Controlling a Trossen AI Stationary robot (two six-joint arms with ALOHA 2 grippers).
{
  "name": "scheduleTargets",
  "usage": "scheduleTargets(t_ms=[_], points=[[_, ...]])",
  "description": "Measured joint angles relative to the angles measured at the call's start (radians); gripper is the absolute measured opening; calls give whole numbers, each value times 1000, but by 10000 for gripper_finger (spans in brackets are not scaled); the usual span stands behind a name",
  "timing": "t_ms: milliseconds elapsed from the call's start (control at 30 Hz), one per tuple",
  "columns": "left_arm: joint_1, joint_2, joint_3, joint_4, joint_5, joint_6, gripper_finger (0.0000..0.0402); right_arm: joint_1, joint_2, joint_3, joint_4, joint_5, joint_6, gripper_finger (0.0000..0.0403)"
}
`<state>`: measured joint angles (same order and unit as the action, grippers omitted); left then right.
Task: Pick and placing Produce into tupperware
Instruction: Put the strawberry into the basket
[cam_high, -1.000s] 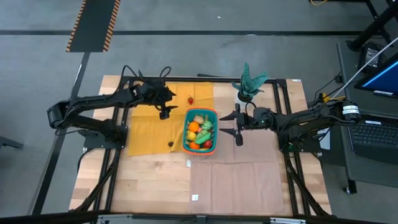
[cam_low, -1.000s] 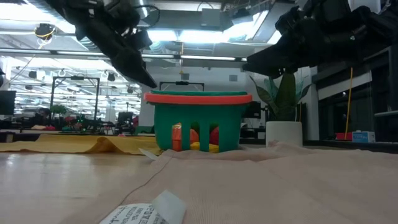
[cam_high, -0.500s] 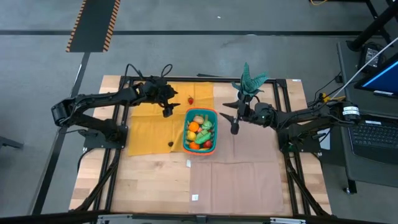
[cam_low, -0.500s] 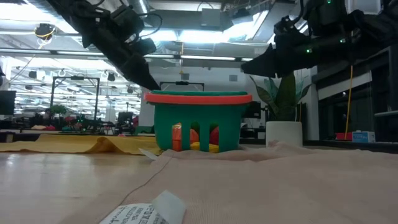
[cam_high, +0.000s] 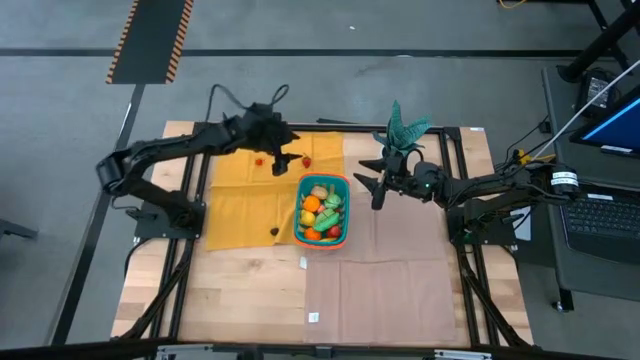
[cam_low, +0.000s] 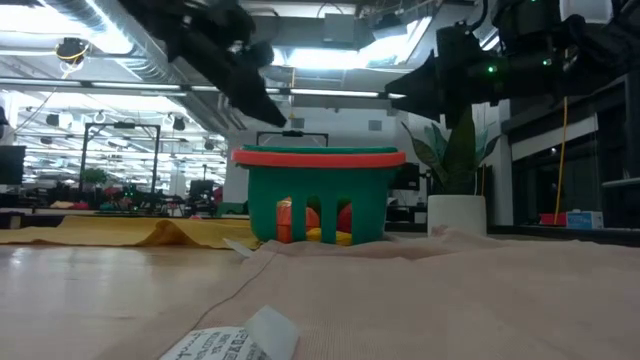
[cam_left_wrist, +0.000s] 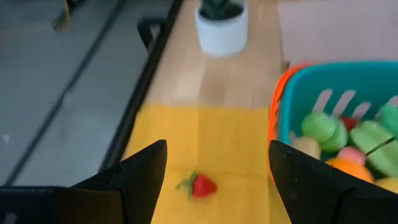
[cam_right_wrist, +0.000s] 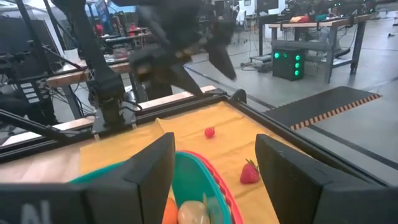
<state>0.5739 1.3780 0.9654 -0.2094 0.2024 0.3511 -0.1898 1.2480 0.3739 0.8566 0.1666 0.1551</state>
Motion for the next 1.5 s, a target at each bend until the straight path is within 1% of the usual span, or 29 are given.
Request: scheduleTargets(t_ms=[67, 267, 333, 433, 600, 733, 867, 1067, 1200, 1333, 1500], points=[[14, 70, 56, -71, 1, 35, 273, 0, 0, 0, 0, 0, 0, 225], [48, 268, 225, -295, 0, 230, 273, 0, 0, 0, -1, 0, 0, 225], [52, 305, 279, -357, 1, 285, 273, 0, 0, 0, 0, 0, 1, 225], [53, 344, 350, -403, 1, 356, 273, 0, 0, 0, 0, 0, 1, 225], [48, 388, 423, -420, 2, 414, 273, 0, 0, 0, -1, 0, -3, 225], [49, 435, 445, -438, 28, 450, 273, 0, 0, 0, -1, 0, -4, 225], [53, 474, 445, -440, 28, 489, 273, 0, 0, 0, -1, 0, -5, 225], [75, 521, 445, -445, 29, 476, 273, -11, 0, 0, -1, 0, -3, 225], [74, 547, 445, -466, 53, 451, 273, -11, 0, 0, -1, 0, -7, 225], [69, 549, 445, -459, 44, 439, 273, -11, 0, 0, -2, 0, -7, 225], [65, 545, 445, -452, 6, 437, 273, -11, 0, 0, -1, 0, -3, 225]])
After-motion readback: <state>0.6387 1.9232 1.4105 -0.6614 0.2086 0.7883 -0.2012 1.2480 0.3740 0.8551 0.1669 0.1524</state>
